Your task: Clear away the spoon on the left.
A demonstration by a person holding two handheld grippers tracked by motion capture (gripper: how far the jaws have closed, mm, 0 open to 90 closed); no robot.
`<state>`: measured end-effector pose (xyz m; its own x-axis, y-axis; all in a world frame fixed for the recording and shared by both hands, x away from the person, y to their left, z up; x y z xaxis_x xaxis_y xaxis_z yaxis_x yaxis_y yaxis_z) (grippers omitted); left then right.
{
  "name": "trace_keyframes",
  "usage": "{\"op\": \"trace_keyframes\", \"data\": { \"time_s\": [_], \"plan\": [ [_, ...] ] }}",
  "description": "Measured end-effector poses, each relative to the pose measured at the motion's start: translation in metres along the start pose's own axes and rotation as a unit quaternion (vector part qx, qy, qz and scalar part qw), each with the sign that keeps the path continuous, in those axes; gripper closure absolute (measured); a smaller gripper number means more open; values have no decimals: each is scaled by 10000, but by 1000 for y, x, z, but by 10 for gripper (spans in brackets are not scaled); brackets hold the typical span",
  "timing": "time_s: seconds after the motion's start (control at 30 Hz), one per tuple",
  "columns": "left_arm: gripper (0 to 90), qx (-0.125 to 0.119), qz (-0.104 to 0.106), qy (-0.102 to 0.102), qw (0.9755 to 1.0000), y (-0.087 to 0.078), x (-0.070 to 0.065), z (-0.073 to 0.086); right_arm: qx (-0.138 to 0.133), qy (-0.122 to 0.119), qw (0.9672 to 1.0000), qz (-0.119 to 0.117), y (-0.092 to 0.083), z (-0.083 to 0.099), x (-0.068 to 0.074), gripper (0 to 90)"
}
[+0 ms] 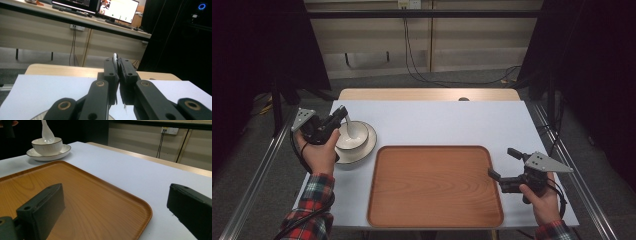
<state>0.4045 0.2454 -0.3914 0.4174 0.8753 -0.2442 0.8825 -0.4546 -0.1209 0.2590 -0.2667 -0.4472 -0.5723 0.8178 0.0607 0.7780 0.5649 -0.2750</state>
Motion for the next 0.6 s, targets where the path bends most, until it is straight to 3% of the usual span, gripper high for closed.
{"op": "trace_keyframes", "data": {
  "time_s": [0.17, 0.33, 0.6],
  "plan": [
    [854, 26, 102, 105, 9999, -3, -5, -12, 18, -1, 10000, -2, 0, 0, 0, 11],
    [854, -39, 254, 17, 9997, -4, -13, -22, 13, -11, 10000, -12, 0, 0, 1, 11],
    [854, 98, 571, -27, 9983, -3, -28, -25, 11, -9, 10000, -23, 0, 0, 1, 11]
  ]
}}
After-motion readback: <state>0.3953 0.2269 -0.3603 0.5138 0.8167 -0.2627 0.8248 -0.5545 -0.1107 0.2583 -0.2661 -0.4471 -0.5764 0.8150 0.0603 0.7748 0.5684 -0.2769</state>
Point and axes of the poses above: each handheld gripper's, and its own axes: y roughly forward along the jaws, z roughly out of its underside, x roughly to its left, the point moved 4 cm from there along y, roughly forward along the jaws, and after that the axes turned 2 degrees about y, right-handed, at the moved point
